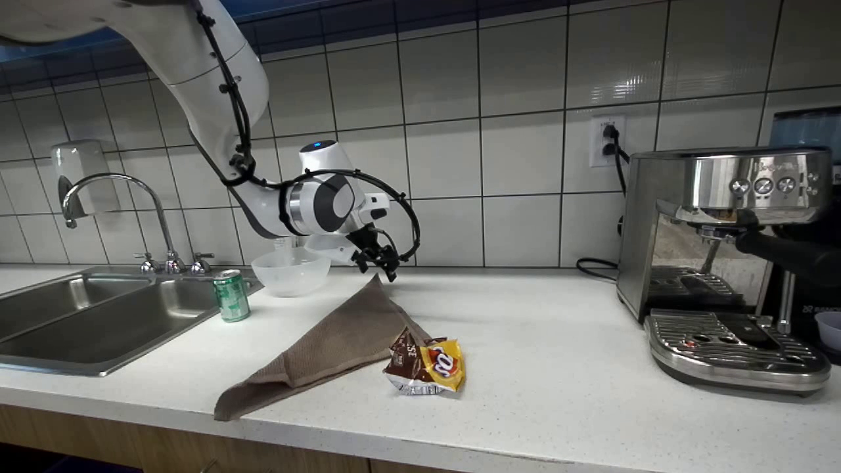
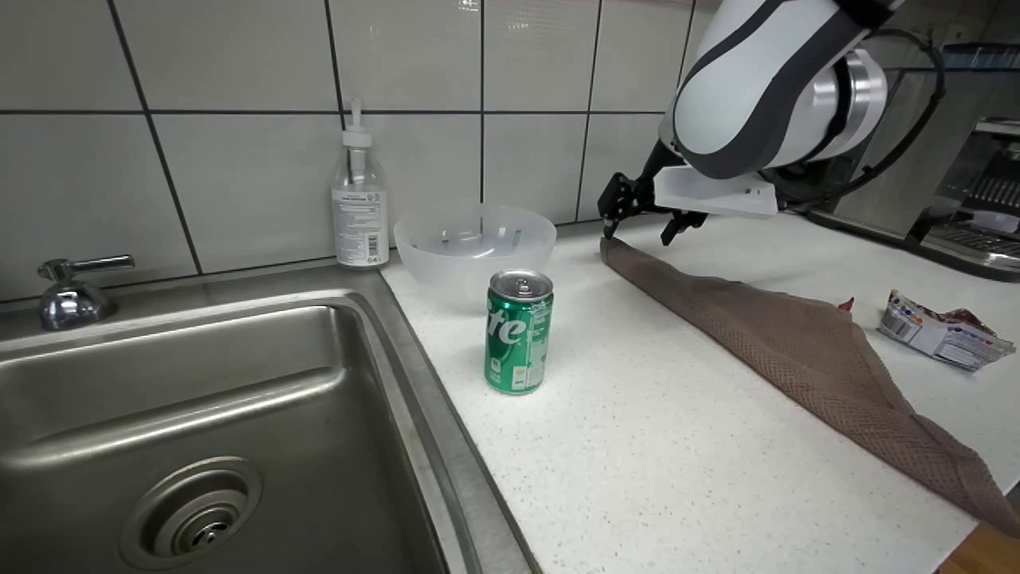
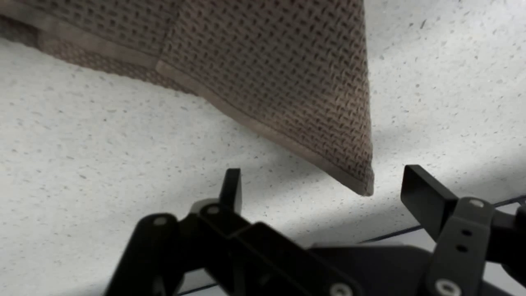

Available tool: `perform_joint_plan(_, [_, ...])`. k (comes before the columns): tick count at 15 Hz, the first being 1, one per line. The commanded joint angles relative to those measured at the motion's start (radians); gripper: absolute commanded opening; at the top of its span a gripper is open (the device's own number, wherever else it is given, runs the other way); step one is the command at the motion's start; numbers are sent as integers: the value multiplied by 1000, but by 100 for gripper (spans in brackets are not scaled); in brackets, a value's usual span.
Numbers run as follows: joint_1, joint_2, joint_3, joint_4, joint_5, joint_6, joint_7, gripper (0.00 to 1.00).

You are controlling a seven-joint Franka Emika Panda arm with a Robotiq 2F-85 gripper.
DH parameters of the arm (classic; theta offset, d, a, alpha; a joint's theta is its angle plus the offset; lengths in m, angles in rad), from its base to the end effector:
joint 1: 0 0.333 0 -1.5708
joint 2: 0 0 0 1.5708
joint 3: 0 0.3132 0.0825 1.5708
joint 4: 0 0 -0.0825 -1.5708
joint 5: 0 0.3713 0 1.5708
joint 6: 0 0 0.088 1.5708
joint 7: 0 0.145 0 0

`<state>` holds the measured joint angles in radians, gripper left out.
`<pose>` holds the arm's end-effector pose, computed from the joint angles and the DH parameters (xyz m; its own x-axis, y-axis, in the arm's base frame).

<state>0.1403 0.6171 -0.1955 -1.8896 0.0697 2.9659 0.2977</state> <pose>0.6789 -0.0320 0.2070 0.8287 -0.3254 0.4554 -0.3331 -0.9406 -0.0659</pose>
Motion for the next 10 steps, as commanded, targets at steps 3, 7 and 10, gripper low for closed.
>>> perform_joint_plan(3, [4,12,-8,9,-33,6,-21,100])
perform_joint_plan(7, [-5,17,5,11,-47,6,-41,100])
perform_joint_plan(10, [-3,25,2,20,-55,5,-46,100])
